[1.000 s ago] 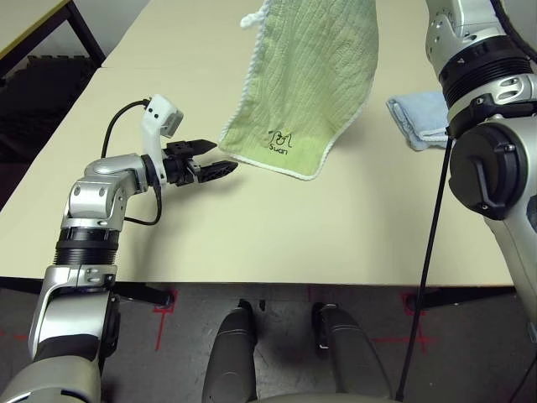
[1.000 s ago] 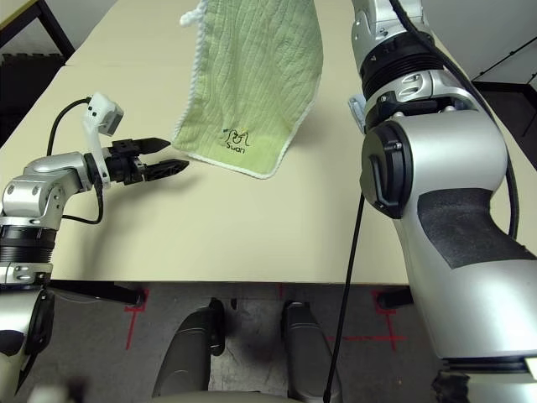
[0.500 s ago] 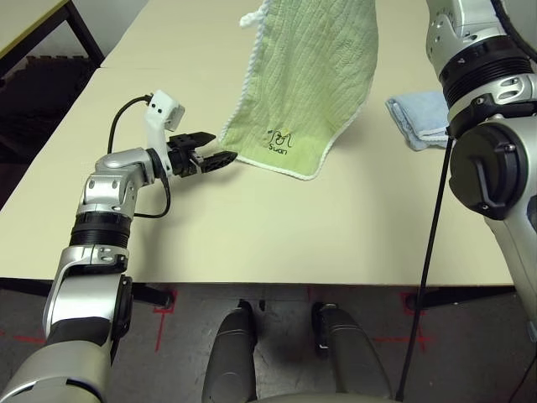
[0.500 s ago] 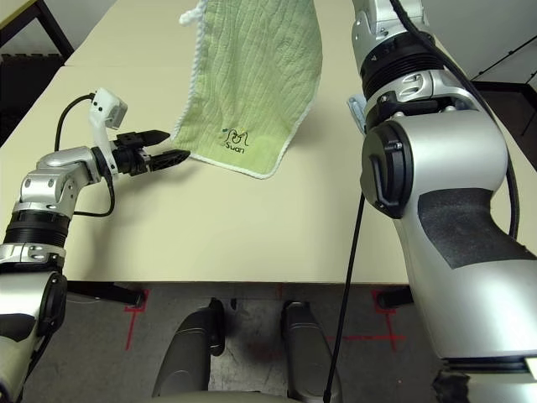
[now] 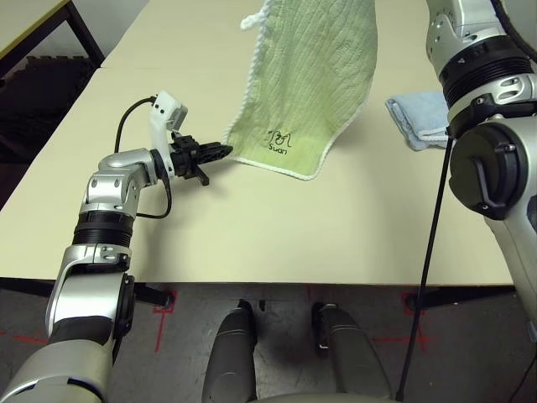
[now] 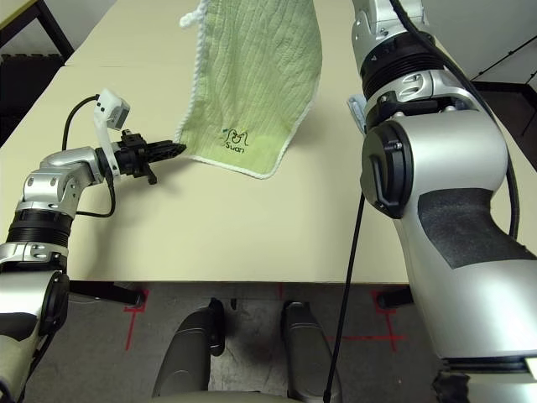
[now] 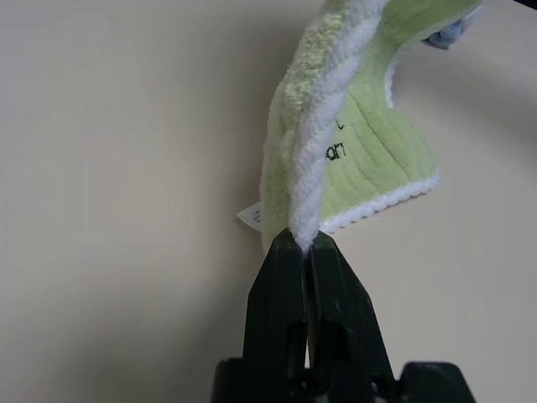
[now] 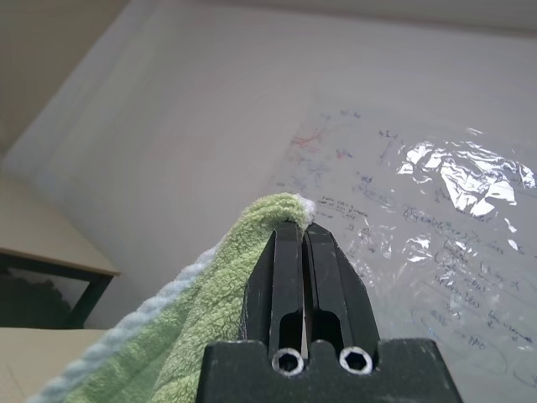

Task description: Fold the towel and set it aside.

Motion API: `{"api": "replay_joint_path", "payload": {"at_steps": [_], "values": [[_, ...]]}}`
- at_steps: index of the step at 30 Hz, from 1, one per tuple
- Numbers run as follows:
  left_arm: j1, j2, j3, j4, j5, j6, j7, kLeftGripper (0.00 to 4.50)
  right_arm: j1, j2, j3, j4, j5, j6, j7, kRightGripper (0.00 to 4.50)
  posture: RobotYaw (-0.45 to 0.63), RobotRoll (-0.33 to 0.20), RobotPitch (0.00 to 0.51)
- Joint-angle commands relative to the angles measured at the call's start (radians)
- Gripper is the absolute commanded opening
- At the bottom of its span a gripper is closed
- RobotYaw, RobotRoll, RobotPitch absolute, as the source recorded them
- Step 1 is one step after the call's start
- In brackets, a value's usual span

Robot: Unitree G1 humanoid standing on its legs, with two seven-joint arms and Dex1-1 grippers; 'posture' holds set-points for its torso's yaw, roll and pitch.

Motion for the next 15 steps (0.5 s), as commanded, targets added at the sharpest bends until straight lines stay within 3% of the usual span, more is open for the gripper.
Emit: {"api": "replay_joint_path", "payload": {"at_steps": [1, 5, 9, 15], "values": [[0.017, 0.068, -0.01, -0.016, 0.037, 0.02, 0.001, 0.02, 0.037, -0.056, -0.014, 0.006, 0.008, 0.046, 0.009, 0.0, 0.02, 0.0, 0.156], [-0.002, 0.131, 0.054, -0.051, 0.037, 0.026, 0.096, 0.02, 0.149, -0.107, -0.048, 0.0, 0.054, 0.142, 0.066, 0.0, 0.02, 0.0, 0.165], [-0.041, 0.172, 0.116, -0.09, 0.028, 0.044, 0.186, 0.02, 0.282, -0.14, -0.116, -0.047, 0.166, 0.311, 0.226, 0.0, 0.02, 0.0, 0.167], [-0.098, 0.209, 0.124, -0.092, 0.013, 0.142, 0.208, 0.02, 0.443, -0.21, -0.136, -0.151, 0.268, 0.739, 0.437, 0.0, 0.02, 0.0, 0.177]]}}
